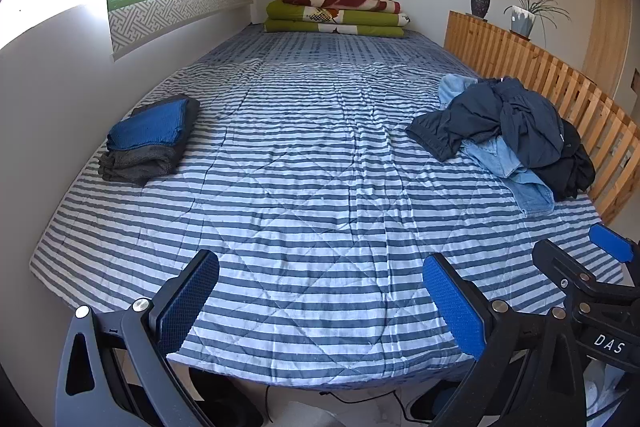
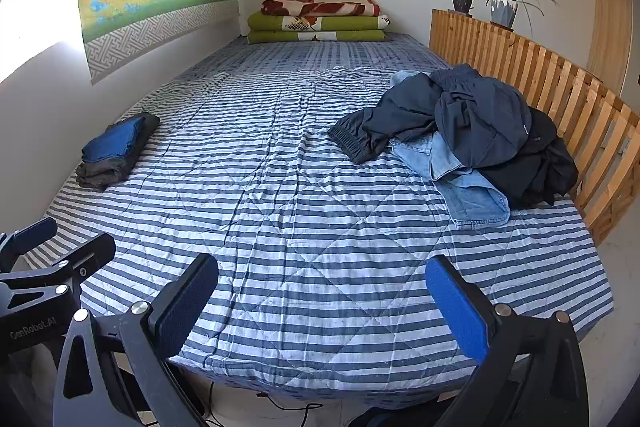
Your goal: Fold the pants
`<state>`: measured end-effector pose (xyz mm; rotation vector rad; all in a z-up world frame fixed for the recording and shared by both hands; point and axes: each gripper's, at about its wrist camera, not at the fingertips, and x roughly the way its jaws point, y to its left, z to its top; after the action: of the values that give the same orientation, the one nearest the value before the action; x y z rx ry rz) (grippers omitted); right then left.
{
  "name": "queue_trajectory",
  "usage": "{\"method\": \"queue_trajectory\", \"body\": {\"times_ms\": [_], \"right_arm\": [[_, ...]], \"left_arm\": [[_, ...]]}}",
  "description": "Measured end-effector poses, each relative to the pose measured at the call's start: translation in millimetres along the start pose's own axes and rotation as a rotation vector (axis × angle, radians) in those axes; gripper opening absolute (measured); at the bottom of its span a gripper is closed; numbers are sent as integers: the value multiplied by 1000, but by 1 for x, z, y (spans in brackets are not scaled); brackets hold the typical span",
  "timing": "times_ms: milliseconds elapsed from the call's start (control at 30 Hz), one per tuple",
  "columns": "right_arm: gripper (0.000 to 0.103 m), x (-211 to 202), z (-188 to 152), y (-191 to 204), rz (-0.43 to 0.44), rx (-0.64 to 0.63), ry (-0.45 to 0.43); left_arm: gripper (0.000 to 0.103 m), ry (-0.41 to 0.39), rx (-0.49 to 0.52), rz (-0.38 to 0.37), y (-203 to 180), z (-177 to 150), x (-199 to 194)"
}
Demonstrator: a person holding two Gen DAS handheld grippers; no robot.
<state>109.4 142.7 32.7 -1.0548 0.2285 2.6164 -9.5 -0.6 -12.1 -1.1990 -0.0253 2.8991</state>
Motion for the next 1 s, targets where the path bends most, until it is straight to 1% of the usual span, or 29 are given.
{"method": "queue_trajectory", "body": {"times_ms": [167,333,533,733,1000], "right_arm": [[102,2,1,-2,-1,1,-2],[102,9,3,-4,-2,3,3],[102,18,3,-7,-9,6,5],[102,27,10,-12,-16,24,4],[102,35,16,-14,-31,20,10]], "left_arm": [[103,12,1,6,0,-1,6],[103,28,-3,-7,0,2,13],[103,23,20,2,-5,5,20],[103,26,26,3,-7,14,28],[103,33,28,-4,-10,21,40]]}}
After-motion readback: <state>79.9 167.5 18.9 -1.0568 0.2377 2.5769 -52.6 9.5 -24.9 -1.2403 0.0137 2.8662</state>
